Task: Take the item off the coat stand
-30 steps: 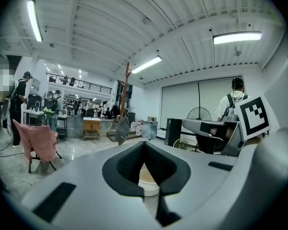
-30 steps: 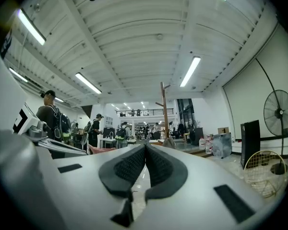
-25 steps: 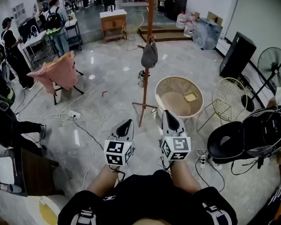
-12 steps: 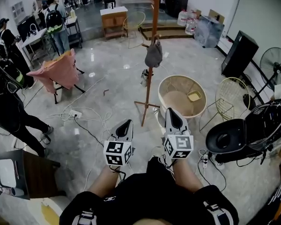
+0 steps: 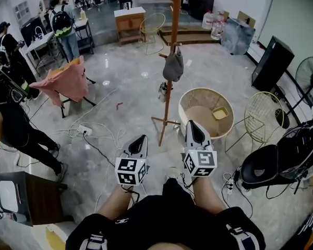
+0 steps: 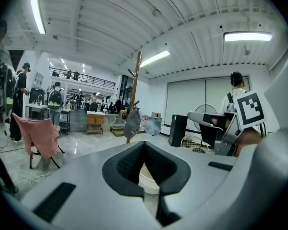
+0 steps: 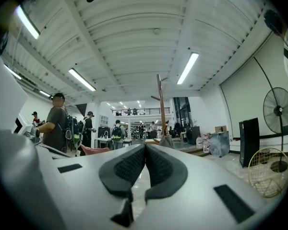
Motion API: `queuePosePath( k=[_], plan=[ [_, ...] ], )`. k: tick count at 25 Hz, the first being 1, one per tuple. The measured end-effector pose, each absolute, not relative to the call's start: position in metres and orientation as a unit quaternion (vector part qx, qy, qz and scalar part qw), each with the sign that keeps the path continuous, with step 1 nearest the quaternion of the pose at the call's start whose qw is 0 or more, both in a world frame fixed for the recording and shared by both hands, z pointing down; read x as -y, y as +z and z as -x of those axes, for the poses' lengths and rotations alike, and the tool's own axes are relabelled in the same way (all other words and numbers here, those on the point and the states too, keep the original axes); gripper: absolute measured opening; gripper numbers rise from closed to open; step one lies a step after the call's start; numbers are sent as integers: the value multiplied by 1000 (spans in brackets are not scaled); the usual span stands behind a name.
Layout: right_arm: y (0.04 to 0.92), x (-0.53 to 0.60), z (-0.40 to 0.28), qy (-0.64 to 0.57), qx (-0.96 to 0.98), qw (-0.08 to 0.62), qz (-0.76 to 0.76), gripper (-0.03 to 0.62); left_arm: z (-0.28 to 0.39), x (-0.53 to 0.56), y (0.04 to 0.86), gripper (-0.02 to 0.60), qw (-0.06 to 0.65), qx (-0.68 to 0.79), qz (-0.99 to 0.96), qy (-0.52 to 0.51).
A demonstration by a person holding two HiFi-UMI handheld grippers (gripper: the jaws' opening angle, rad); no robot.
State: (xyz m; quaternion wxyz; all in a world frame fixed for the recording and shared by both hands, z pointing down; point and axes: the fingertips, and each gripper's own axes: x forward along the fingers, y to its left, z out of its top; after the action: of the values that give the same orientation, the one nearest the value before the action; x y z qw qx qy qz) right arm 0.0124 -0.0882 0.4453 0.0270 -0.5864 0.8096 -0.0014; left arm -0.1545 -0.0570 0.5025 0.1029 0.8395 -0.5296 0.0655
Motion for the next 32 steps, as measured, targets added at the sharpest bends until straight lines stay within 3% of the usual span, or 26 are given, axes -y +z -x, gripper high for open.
queuePosePath(
  k=[18, 29, 30, 31, 32],
  plan=[
    [409, 394, -100, 9, -828, 61, 558, 15, 58, 369, 474, 12, 86, 542, -832, 77],
    [413, 518, -81, 4, -841, 55, 538, 16, 74, 488, 475, 12, 91, 544, -830, 78],
    [412, 525, -74, 4, -846, 57, 529, 38, 78, 494, 471, 12, 88, 544, -831, 77],
    [411, 532, -67, -1, -852, 60, 520, 178, 83, 500, 468, 12, 86, 544, -831, 77],
    [411, 540, -61, -7, -857, 59, 512, 274, 88, 505, 467, 12, 85, 545, -831, 76]
  ],
)
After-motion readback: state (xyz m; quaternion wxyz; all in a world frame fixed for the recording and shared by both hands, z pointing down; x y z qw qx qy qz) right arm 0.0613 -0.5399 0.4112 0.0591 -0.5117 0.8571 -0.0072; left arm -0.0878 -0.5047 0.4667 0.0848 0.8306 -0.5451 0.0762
